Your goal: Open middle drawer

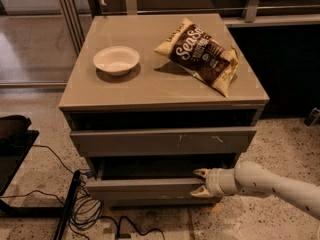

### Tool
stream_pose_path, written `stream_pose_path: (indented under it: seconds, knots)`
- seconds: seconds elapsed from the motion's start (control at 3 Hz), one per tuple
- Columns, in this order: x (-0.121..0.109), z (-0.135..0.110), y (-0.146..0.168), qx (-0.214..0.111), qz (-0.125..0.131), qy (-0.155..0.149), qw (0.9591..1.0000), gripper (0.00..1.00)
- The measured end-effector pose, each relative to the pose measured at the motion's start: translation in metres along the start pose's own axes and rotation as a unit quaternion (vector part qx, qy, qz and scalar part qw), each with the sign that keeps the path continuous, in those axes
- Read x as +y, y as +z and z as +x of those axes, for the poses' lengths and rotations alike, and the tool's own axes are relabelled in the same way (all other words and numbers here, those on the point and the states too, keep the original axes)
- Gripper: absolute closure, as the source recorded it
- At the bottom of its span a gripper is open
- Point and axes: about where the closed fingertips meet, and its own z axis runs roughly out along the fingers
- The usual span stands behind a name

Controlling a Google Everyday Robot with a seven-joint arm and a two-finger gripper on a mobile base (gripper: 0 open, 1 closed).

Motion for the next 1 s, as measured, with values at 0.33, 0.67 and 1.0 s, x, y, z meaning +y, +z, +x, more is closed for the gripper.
stream_pose_path:
  seconds: [0.33,0.67,1.0]
  knots:
    - [0.009,0.003,-0.001,-0.002,-0.005,0.003,1.0,0.61]
    - [0.008,0.0,-0.005,-0.002,-0.005,0.003,1.0,0.84]
    - [0.024,-0.003,-0.009,-0.008,-0.006,-0.008,0.9999,1.0]
